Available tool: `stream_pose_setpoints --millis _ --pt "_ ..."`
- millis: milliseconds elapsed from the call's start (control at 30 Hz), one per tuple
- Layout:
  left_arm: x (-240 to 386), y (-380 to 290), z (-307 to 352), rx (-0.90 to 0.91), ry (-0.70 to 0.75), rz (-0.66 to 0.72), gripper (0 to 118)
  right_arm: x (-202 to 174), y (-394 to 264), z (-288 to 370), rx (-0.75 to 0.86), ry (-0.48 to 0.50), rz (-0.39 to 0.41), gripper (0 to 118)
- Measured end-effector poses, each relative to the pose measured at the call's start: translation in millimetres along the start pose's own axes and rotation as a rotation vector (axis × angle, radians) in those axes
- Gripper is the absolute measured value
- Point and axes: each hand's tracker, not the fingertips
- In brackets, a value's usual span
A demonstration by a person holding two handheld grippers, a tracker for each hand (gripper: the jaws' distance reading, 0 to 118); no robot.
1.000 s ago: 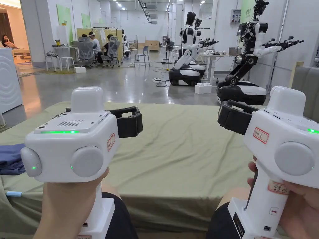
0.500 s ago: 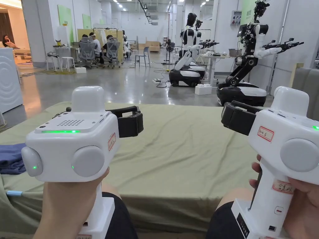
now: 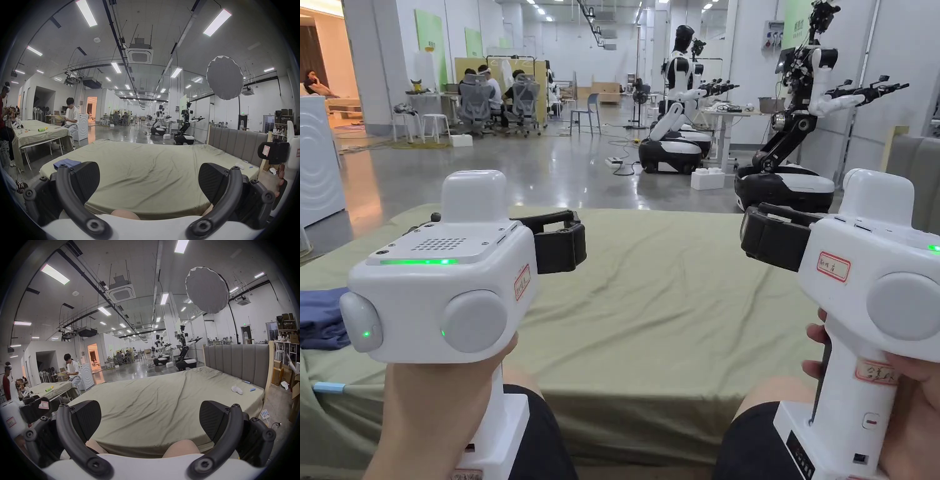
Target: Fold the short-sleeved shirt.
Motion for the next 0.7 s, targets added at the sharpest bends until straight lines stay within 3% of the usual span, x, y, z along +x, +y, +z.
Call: stream_pose_setpoints --millis 67,167,200,433,600,700 --pt "-0.1 0.4 0.0 -0.001 0.001 -0.001 118 -1.5 -1.3 0.0 0.018 -0.024 0.009 118" --pt "-0.3 1.1 0.7 0.004 0.001 -0.002 118 -6.2 -3.0 0.5 0.051 -0.11 0.086 118" --pt "-0.3 1.3 0.8 0.006 0.002 -0.001 118 -6.3 -3.1 0.1 0.048 -0.089 0.09 118" --pt "-0.2 0.8 0.9 0.003 -0.002 0.002 118 -1.0 -3.8 4.8 0.046 -0.029 0.008 118" --pt "0.9 -1.5 0.2 0.008 0.013 -0.013 118 -2.4 -2.0 11.0 0.065 -0.081 0.007 118" --pt "0.6 -2.5 -0.3 -0.002 0.002 -0.004 118 4.0 0.3 8.9 0.027 -0.036 -0.051 118"
